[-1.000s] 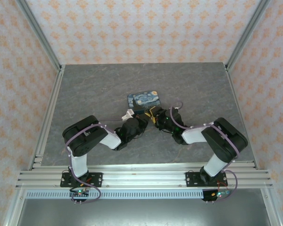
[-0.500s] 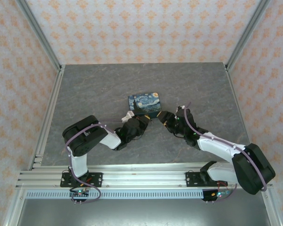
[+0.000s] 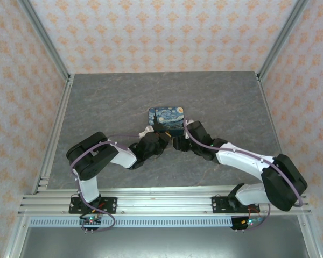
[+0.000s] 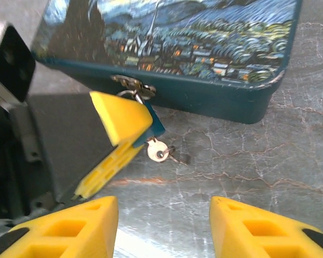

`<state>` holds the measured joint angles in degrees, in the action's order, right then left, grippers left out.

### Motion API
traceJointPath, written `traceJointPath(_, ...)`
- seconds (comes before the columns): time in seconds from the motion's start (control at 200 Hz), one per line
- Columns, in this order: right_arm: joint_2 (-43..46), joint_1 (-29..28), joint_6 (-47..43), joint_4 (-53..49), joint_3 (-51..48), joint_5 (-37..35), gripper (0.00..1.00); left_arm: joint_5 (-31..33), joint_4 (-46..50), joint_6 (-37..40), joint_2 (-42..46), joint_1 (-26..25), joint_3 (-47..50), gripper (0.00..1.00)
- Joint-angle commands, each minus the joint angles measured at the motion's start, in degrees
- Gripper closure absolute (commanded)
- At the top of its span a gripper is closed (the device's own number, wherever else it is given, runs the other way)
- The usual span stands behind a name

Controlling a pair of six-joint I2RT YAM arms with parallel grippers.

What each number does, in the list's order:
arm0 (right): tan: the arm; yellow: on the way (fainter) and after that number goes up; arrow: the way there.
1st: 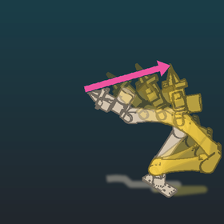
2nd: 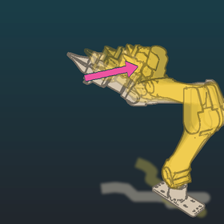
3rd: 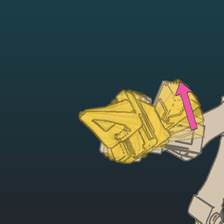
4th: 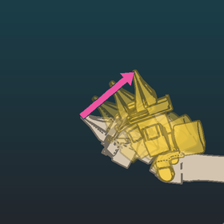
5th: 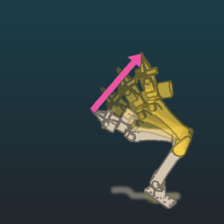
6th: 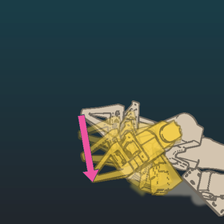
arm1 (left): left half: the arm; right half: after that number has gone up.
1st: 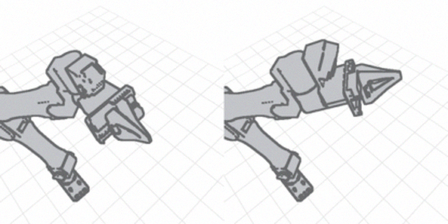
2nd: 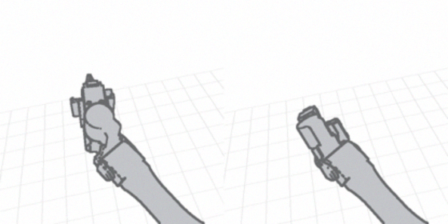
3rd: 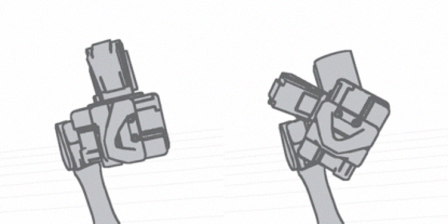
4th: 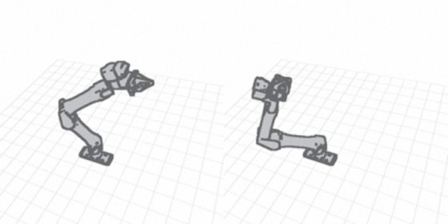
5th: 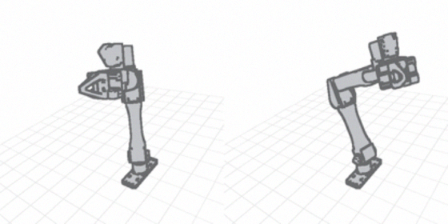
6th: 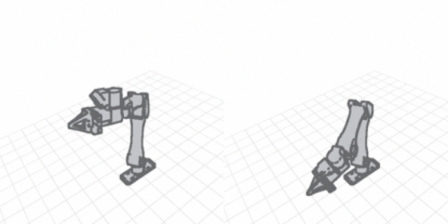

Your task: Unlock the padlock with the key

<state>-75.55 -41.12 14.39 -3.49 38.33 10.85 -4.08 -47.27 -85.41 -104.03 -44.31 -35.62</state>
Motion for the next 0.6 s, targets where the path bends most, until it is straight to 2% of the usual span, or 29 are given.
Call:
traceJointPath(0.0,-1.4,-1.6,-7.4,2.8,-1.8,-6.5,0.52,-2.3,3.6,1.7,2.0,0.4,-1.8,1.00)
traceJointPath(0.195,-4.9,-2.2,-9.0,7.6,-2.1,-6.2,0.52,-3.2,4.4,1.9,2.2,0.5,-2.5,1.00)
traceJointPath(0.596,-10.9,-2.2,-9.6,11.1,0.0,-7.3,0.56,-3.8,4.7,1.8,2.1,0.5,-2.7,1.00)
